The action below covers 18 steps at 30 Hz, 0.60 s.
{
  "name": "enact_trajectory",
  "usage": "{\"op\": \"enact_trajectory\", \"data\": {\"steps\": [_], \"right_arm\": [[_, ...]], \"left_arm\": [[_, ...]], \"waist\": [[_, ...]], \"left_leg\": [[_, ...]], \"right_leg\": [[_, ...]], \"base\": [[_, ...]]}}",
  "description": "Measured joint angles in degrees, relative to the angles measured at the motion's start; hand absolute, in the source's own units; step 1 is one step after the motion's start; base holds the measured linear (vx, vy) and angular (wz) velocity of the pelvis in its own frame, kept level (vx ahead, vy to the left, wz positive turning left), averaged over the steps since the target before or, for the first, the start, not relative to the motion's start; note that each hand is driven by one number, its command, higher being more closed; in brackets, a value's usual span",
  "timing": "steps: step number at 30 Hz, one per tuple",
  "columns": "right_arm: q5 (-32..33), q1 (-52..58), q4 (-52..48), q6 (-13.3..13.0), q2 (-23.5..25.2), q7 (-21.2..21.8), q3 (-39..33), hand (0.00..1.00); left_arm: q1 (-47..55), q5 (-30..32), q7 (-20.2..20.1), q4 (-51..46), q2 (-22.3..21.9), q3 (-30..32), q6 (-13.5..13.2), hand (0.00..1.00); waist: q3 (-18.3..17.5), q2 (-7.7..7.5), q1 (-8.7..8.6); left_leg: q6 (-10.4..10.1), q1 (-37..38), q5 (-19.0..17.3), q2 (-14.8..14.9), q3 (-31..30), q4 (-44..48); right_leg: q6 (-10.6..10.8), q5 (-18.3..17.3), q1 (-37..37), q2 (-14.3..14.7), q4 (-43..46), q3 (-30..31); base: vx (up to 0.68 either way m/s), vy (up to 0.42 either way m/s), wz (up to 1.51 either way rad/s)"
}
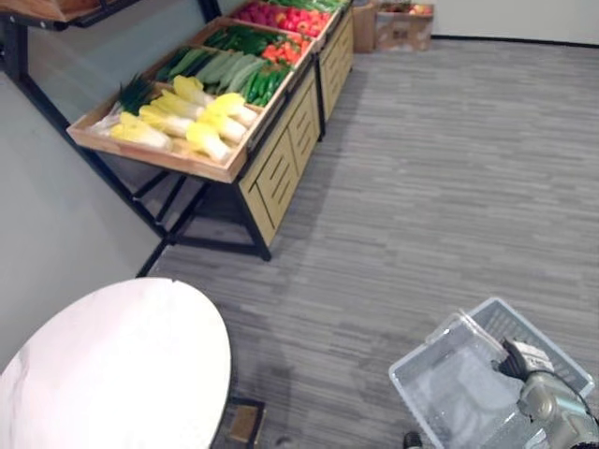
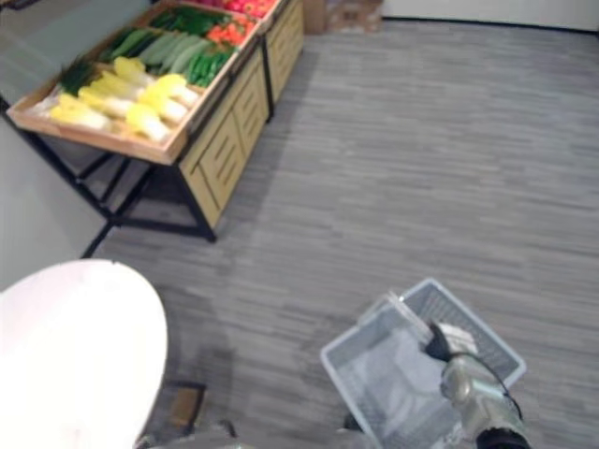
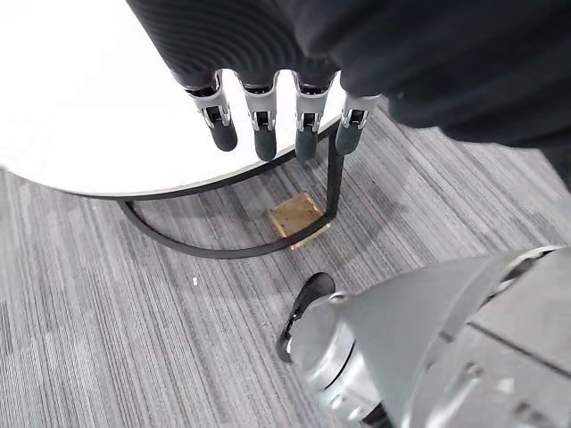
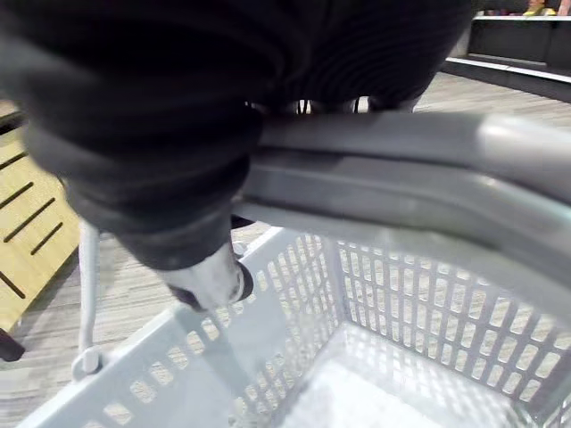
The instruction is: Pick vegetable in the basket
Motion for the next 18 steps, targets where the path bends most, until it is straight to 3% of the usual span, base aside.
{"op": "enact_trajectory", "data": {"steps": [1,2,4,5,8,10,13,15,16,18], "right_arm": [[0.4,-0.71,-0.35,-0.09,-0.01,-0.01,0.72,1.0],[0.76,-1.06,-0.4,-0.11,-0.02,-0.03,1.19,1.0],[1.3,-1.14,-0.32,0.06,0.0,-0.07,1.42,1.0],[1.95,-1.13,-0.21,0.49,0.06,-0.02,1.75,1.0],[2.04,-1.17,0.27,1.02,1.07,0.08,2.42,1.0],[2.04,-1.31,0.35,1.21,1.68,0.08,2.42,1.0],[2.04,-3.51,1.8,1.29,2.84,0.07,3.04,1.0],[2.06,-4.12,1.84,1.25,2.68,0.07,4.06,1.0],[2.11,-4.15,2.4,1.74,3.75,0.2,4.45,1.0],[2.0,-4.1,1.91,1.15,4.53,0.84,6.83,1.0]], "left_arm": [[0.96,-1.05,-0.05,0.45,-0.55,0.66,0.27,0.0],[2.13,-1.68,-0.05,1.01,-1.65,1.1,0.67,0.0],[3.39,-3.97,-0.06,1.07,-3.14,1.13,0.87,0.0],[4.12,-6.15,-0.01,1.08,-4.37,1.38,0.82,0.0],[4.5,-10.74,0.17,1.09,-5.48,3.89,0.81,0.0],[4.56,-12.52,0.81,1.0,-5.49,6.14,0.79,0.0],[4.28,-13.09,1.24,0.98,-5.46,8.53,0.73,0.0],[4.36,-13.99,1.26,1.03,-5.63,8.35,0.48,0.0],[3.64,-14.0,1.23,1.44,-4.88,8.45,0.27,0.0],[3.05,-14.0,1.66,-0.1,-3.91,8.4,-0.37,0.0]], "waist": [[0.48,0.66,0.27],[0.82,0.74,0.94],[1.21,0.73,1.93],[1.19,0.9,2.24],[1.28,0.81,3.42],[1.28,0.81,3.38],[1.54,0.78,3.72],[2.06,2.52,3.94],[2.27,2.93,4.41],[2.94,-0.25,4.47]], "left_leg": [[3.19,-2.21,2.12,1.03,-2.53,6.54],[5.51,-3.9,6.64,1.05,-5.27,11.36],[3.81,-8.87,14.82,0.53,-9.63,19.0],[2.54,-11.2,7.63,-0.8,-11.25,22.36],[2.8,-12.64,0.48,-4.15,-11.25,16.47],[2.81,-11.85,0.04,-5.98,-13.5,7.15],[2.86,-8.28,0.1,-9.78,-21.55,-6.64],[4.2,-4.03,1.02,-9.11,-18.34,-12.67],[3.44,-2.1,1.15,-8.7,-14.74,-13.63],[4.6,-1.11,0.49,-10.22,-9.94,-14.35]], "right_leg": [[-0.79,-0.77,1.49,1.14,0.27,0.52],[-1.45,-1.46,2.61,1.76,0.47,1.67],[-2.91,-2.04,3.69,1.91,0.66,3.36],[-3.66,-2.55,3.91,1.74,1.22,3.96],[-4.23,-2.89,3.91,2.26,2.57,5.48],[-4.58,-3.15,4.13,2.99,2.78,5.68],[-4.18,-4.69,4.66,3.45,3.68,7.74],[-2.57,-6.75,6.17,4.57,4.51,8.95],[-1.35,-8.36,7.49,4.42,5.08,9.61],[-0.8,-8.82,7.22,1.43,5.33,9.63]], "base": [[0.03,-0.13,-0.34],[0.07,-0.173,-0.39],[0.08,-0.169,-0.34],[0.09,-0.103,-0.29],[0.17,-0.059,-0.32],[0.18,0.045,-0.16],[0.21,0.144,-0.39],[0.29,0.248,-0.48],[0.25,0.257,-0.29],[0.18,0.207,-0.24]]}}
